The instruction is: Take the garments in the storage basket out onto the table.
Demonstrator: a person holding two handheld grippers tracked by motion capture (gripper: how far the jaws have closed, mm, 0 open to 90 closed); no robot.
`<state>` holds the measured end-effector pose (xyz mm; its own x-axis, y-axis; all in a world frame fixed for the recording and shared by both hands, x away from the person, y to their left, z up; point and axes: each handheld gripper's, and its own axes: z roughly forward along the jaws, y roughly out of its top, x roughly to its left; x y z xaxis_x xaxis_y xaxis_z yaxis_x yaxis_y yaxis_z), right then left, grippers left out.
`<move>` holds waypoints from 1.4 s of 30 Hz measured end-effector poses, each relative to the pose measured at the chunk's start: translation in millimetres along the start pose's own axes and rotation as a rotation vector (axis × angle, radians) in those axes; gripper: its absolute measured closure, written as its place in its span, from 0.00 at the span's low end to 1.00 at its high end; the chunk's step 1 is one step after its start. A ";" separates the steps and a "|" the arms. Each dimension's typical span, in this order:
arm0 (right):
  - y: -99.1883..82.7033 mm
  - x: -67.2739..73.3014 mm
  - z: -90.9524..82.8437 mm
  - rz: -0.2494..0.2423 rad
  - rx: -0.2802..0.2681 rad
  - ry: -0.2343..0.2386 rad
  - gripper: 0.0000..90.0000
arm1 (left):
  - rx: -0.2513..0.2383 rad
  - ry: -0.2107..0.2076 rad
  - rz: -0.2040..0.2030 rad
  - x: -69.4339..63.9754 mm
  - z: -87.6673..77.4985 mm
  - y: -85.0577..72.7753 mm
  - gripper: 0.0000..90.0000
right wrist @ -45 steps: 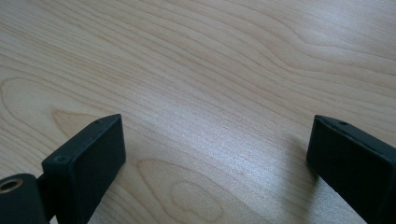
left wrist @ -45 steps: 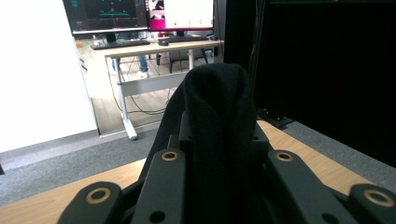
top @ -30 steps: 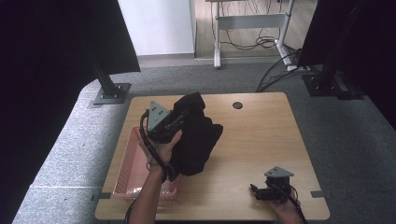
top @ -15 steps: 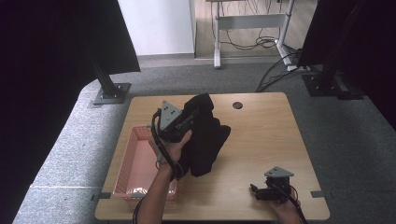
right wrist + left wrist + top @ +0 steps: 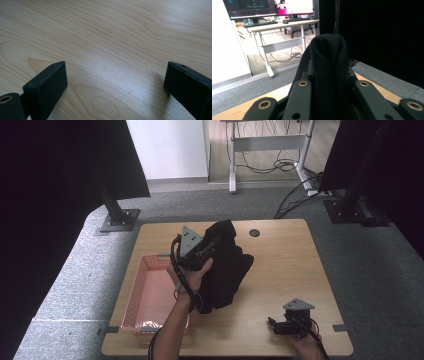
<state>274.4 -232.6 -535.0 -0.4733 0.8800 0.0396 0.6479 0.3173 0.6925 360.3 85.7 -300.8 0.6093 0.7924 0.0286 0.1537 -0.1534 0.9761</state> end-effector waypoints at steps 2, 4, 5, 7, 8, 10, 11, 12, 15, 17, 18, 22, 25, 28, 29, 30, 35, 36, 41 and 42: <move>0.0 0.0 0.0 0.000 0.000 0.000 0.05 | 0.000 -0.003 -0.002 -1.5 1.8 1.0 0.84; 0.0 0.0 0.0 0.000 0.000 0.001 0.05 | -0.001 -0.005 -0.001 -2.8 3.2 1.6 0.84; 0.0 0.0 0.0 0.000 0.000 0.000 0.05 | -0.002 -0.007 -0.001 -3.7 3.9 1.9 0.84; 0.0 0.0 0.0 0.000 0.000 0.001 0.05 | -0.002 -0.010 0.000 -6.0 5.7 2.1 0.84; 0.0 0.0 0.0 0.000 -0.001 0.000 0.05 | -0.001 -0.014 -0.001 -7.2 6.9 1.7 0.84; 0.0 0.0 0.0 0.000 0.000 0.000 0.05 | 0.003 -0.016 -0.006 -8.7 9.0 0.6 0.84; 0.0 0.0 0.0 0.000 0.000 0.000 0.05 | 0.003 -0.017 -0.007 -9.1 9.7 0.0 0.84; 0.0 0.0 0.0 0.000 0.000 0.000 0.05 | 0.003 -0.020 -0.010 -9.8 10.8 -0.8 0.84; 0.0 0.0 0.1 0.000 -0.001 0.001 0.05 | 0.007 -0.023 -0.027 -11.0 13.8 -2.8 0.84; -0.1 0.0 0.1 0.001 -0.001 0.001 0.05 | 0.015 -0.018 -0.018 -13.1 15.9 -3.5 0.84; -0.1 0.0 0.1 0.001 -0.002 0.000 0.05 | 0.015 -0.018 -0.020 -13.9 17.5 -4.0 0.84; -0.2 0.0 0.0 0.001 -0.002 0.000 0.05 | 0.022 -0.022 -0.016 -16.0 20.4 -5.3 0.84; -0.2 0.0 0.0 0.000 -0.002 0.001 0.05 | 0.031 -0.013 -0.004 -18.4 23.7 -6.6 0.84; -0.2 0.0 0.0 0.001 -0.002 0.001 0.05 | 0.038 -0.019 -0.009 -19.7 27.4 -9.4 0.84; -0.2 0.0 0.0 0.001 -0.002 0.001 0.05 | 0.041 -0.022 -0.014 -19.9 28.6 -10.4 0.84; -0.2 0.0 0.0 0.001 -0.002 0.001 0.05 | 0.043 -0.026 -0.015 -20.3 29.9 -11.5 0.84; -0.2 -0.1 0.0 0.000 -0.002 0.001 0.05 | 0.056 -0.036 -0.027 -22.8 36.1 -16.9 0.84; -0.2 -0.1 0.0 0.000 -0.002 0.001 0.05 | 0.059 -0.035 -0.028 -23.2 37.6 -18.1 0.84; -0.2 0.0 0.0 0.000 -0.002 0.001 0.05 | 0.072 -0.033 -0.036 -24.0 43.8 -24.8 0.84; -0.2 -0.1 0.0 0.000 -0.002 0.001 0.05 | 0.076 -0.033 -0.040 -23.7 44.9 -26.0 0.84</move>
<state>274.3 -232.7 -535.1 -0.4736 0.8798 0.0403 0.6470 0.3164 0.6938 376.8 44.4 -336.6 0.6268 0.7790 -0.0182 0.2364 -0.1679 0.9571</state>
